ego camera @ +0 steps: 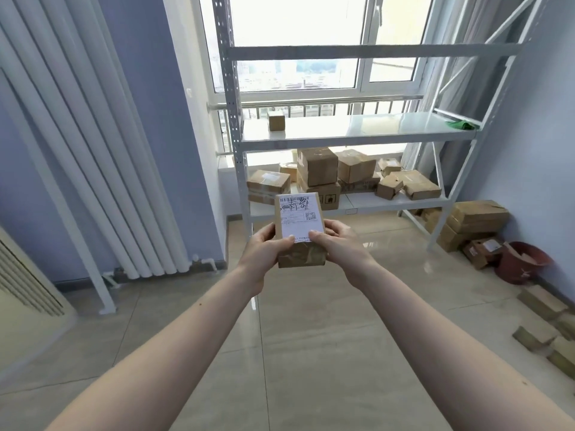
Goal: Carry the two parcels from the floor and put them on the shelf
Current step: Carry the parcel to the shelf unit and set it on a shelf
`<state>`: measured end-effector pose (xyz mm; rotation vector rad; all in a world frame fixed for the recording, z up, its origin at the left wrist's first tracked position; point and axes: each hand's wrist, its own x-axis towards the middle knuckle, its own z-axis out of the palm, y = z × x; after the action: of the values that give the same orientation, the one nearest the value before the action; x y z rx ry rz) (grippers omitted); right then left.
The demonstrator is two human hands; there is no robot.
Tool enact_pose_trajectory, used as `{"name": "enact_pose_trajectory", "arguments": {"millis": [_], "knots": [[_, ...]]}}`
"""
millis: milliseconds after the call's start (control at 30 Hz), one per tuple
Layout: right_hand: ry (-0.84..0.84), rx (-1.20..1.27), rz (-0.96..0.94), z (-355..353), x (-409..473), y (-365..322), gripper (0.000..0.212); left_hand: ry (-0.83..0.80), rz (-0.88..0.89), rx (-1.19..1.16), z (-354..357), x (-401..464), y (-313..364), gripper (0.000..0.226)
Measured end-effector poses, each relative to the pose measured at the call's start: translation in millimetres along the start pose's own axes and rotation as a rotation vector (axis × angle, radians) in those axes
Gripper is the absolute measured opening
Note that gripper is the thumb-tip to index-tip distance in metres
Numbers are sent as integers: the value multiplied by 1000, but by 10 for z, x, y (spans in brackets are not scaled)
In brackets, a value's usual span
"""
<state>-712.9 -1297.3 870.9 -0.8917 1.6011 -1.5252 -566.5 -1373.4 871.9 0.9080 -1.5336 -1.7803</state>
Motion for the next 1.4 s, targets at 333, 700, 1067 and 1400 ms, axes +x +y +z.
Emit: {"name": "enact_pose_trajectory", "arguments": {"millis": [333,700,1067,1400], "knots": [[-112,-10,-52,-274,2005,-458,39,92,64,1,75,1991,467,47],[-54,-50,-159,-216,4027,-885,47,81,174,-46,-197,4103,983,65],[-3,-31,-282,-220,5904,-1531,55,0,321,-6,-369,5966,1841,59],[-36,24,-426,-389,7494,-2269,54,33,547,90,-358,7441,2631,63]]}}
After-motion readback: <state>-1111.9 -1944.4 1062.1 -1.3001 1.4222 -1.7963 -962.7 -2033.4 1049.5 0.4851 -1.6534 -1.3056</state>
